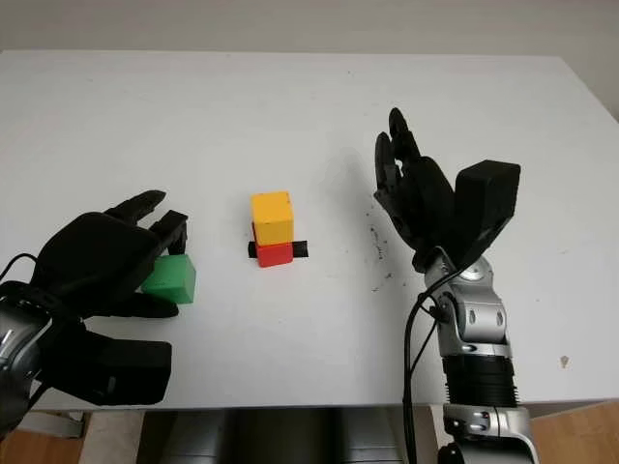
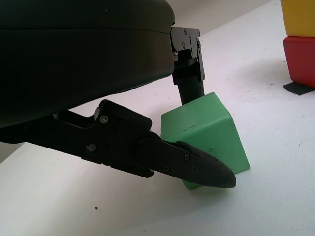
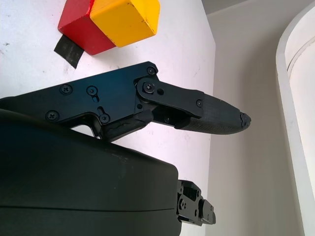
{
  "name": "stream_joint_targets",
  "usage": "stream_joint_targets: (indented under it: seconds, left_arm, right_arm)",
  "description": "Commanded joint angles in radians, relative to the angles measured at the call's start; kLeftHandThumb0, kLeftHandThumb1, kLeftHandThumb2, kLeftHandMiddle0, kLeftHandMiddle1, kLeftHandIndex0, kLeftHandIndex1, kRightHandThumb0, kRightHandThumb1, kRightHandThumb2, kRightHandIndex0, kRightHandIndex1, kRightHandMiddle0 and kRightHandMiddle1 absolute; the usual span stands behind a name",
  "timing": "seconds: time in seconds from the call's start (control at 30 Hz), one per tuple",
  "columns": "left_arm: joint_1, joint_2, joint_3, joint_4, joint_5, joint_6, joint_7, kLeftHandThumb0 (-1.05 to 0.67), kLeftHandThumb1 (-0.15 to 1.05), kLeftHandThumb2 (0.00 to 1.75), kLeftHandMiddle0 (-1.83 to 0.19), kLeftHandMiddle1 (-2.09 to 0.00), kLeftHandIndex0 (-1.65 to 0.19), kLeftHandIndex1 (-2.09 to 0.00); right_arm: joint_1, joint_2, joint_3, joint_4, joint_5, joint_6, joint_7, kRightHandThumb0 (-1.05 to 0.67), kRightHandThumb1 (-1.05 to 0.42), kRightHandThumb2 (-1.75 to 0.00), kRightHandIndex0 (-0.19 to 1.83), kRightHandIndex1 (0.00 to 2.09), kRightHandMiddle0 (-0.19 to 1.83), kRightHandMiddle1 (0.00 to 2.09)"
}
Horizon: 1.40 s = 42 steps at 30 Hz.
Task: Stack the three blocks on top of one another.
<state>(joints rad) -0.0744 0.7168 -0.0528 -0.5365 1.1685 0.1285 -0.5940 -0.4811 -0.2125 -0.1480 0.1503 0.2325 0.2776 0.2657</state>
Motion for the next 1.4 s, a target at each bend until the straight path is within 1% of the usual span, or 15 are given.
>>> stream_joint_targets:
  seconds: [0.0,0.13,0.23,0.4,0.5,0.63,0.67,0.73,0.83,0.9,0.97,1.03,1.13,1.23,1.37]
  left_arm:
    - [0.015,-0.009,0.005,-0.009,0.004,-0.007,-0.001,-0.67,1.05,0.09,-0.16,-0.07,0.08,-1.74]
    - [0.024,-0.015,0.016,-0.008,-0.02,-0.017,0.018,-0.54,1.05,0.13,-0.2,-0.07,0.0,-1.67]
    - [0.028,-0.015,0.023,0.001,-0.032,-0.029,0.036,-0.46,1.05,0.18,-0.23,-0.07,-0.04,-1.66]
    - [0.031,-0.013,0.028,0.018,-0.049,-0.046,0.056,-0.38,1.05,0.15,-0.27,-0.08,-0.08,-1.66]
    - [0.034,-0.036,0.044,0.039,-0.116,-0.06,0.108,-0.36,1.05,0.18,-0.3,-0.08,-0.1,-1.63]
    - [0.028,-0.058,0.079,0.077,-0.259,-0.083,0.157,-0.34,1.05,0.19,-0.32,-0.08,-0.12,-1.54]
    - [0.022,-0.067,0.095,0.086,-0.311,-0.087,0.164,-0.34,1.05,0.19,-0.31,-0.07,-0.11,-1.52]
    - [0.012,-0.077,0.121,0.097,-0.397,-0.085,0.164,-0.35,1.05,0.18,-0.31,-0.07,-0.1,-1.56]
    - [-0.011,-0.077,0.146,0.102,-0.478,-0.064,0.15,-0.37,1.05,0.19,-0.32,-0.07,-0.07,-1.65]
    - [-0.036,-0.069,0.175,0.098,-0.543,-0.032,0.123,-0.39,1.05,0.19,-0.31,-0.06,-0.06,-1.7]
    - [-0.062,-0.05,0.207,0.093,-0.61,0.001,0.087,-0.38,1.05,0.18,-0.3,-0.05,-0.06,-1.69]
    - [-0.087,-0.036,0.237,0.09,-0.659,0.04,0.061,-0.38,1.05,0.14,-0.31,-0.06,-0.1,-1.62]
    - [-0.121,-0.017,0.273,0.088,-0.709,0.089,0.051,-0.37,1.05,0.09,-0.34,-0.07,-0.18,-1.51]
    - [-0.145,0.009,0.298,0.109,-0.735,0.094,0.064,-0.39,1.05,0.07,-0.36,-0.07,-0.22,-1.48]
    - [-0.188,0.026,0.334,0.162,-0.824,0.065,0.076,-0.37,1.04,0.06,-0.37,-0.06,-0.27,-1.46]
  right_arm:
    - [-0.006,-0.012,-0.005,-0.017,0.001,0.001,0.0,-0.72,-1.05,-0.69,-0.19,0.0,-0.19,0.0]
    - [-0.003,-0.013,-0.004,-0.021,0.002,0.001,0.003,-0.72,-1.05,-0.7,-0.19,0.0,-0.19,0.0]
    - [-0.003,-0.011,-0.004,-0.021,0.002,0.002,-0.001,-0.72,-1.05,-0.7,-0.19,0.0,-0.19,0.0]
    - [-0.003,-0.009,-0.005,-0.018,0.002,-0.003,-0.001,-0.71,-1.05,-0.7,-0.19,0.0,-0.19,0.0]
    - [-0.001,-0.009,-0.005,-0.02,0.003,-0.003,-0.001,-0.72,-1.05,-0.69,-0.19,0.0,-0.19,0.0]
    - [0.001,-0.006,-0.007,-0.017,0.003,-0.009,-0.005,-0.72,-1.05,-0.68,-0.19,0.0,-0.19,0.0]
    - [0.001,-0.007,-0.007,-0.016,0.003,-0.01,-0.004,-0.72,-1.05,-0.68,-0.19,0.0,-0.19,0.0]
    - [0.003,-0.006,-0.007,-0.017,0.004,-0.011,-0.006,-0.72,-1.05,-0.68,-0.19,0.0,-0.19,0.0]
    - [0.005,-0.005,-0.007,-0.022,0.004,-0.006,-0.008,-0.72,-1.05,-0.67,-0.19,0.0,-0.19,0.0]
    - [0.007,-0.003,-0.008,-0.028,0.006,0.002,-0.014,-0.72,-1.05,-0.67,-0.19,0.0,-0.19,0.0]
    - [0.009,-0.002,-0.007,-0.031,0.005,0.005,-0.018,-0.72,-1.05,-0.66,-0.19,0.0,-0.19,0.0]
    - [0.009,-0.001,-0.005,-0.033,0.004,0.007,-0.023,-0.72,-1.05,-0.66,-0.19,0.0,-0.19,0.0]
    - [0.009,0.001,-0.005,-0.031,0.006,0.003,-0.025,-0.71,-1.05,-0.65,-0.19,0.0,-0.19,0.0]
    - [0.009,0.001,-0.003,-0.03,0.005,0.001,-0.027,-0.71,-1.05,-0.65,-0.19,0.0,-0.19,0.0]
    - [0.008,-0.001,-0.003,-0.027,0.005,0.0,-0.023,-0.71,-1.05,-0.65,-0.19,0.0,-0.19,0.0]
